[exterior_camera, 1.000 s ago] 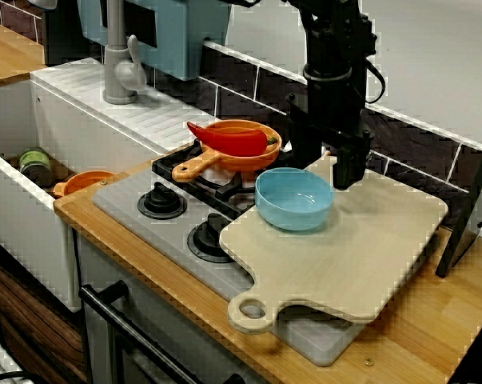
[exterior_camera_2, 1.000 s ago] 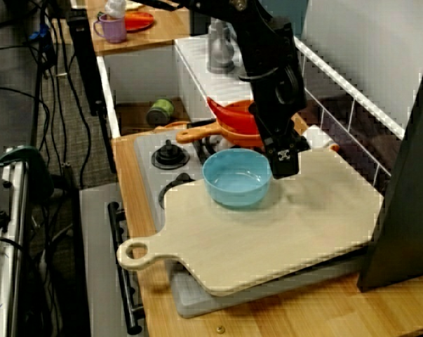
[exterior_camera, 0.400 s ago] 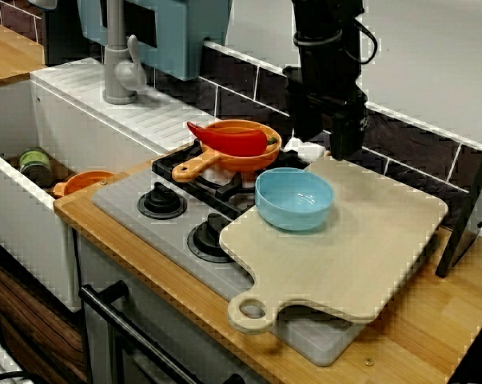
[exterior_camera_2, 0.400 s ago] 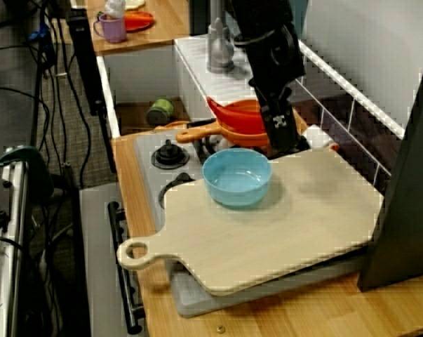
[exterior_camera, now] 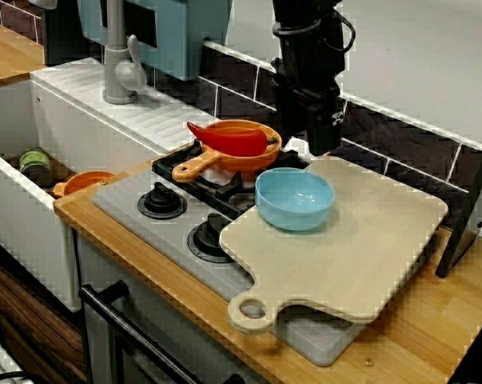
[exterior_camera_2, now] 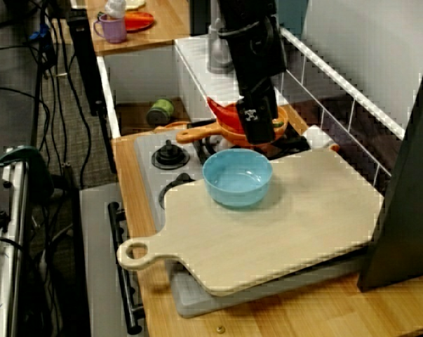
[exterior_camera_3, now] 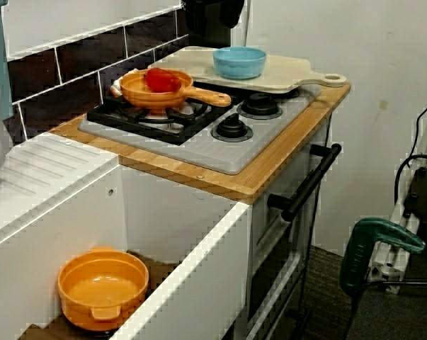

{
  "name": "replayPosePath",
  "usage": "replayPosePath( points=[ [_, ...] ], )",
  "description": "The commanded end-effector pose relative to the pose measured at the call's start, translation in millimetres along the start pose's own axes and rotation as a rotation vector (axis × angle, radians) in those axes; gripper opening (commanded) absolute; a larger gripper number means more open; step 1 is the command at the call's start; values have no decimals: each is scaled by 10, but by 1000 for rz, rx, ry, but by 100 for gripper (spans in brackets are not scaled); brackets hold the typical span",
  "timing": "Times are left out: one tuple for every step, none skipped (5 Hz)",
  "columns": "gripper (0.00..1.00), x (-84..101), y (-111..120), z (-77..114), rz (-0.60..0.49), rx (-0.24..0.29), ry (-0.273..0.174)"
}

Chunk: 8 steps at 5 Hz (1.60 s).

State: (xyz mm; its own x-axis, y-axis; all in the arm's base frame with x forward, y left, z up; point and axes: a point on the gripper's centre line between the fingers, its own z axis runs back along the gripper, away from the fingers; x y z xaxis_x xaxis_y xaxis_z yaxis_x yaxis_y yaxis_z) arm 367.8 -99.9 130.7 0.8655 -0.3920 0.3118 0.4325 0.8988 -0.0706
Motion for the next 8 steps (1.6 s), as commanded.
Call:
replayPosePath(
  points=[
    [100, -38, -148, 311, -211, 13, -98],
    [100, -88, -206, 332, -231, 21, -113],
    [100, -107, -240, 283, -244, 33, -110],
    [0, -96, -251, 233, -248, 41, -109],
    [0, -80, -247, 194, -246, 52, -106],
    [0, -62, -237, 168, -249, 58, -103],
    [0, -94, -216, 114, -257, 72, -88],
    [0, -136, -234, 56, -267, 83, -77]
  ],
)
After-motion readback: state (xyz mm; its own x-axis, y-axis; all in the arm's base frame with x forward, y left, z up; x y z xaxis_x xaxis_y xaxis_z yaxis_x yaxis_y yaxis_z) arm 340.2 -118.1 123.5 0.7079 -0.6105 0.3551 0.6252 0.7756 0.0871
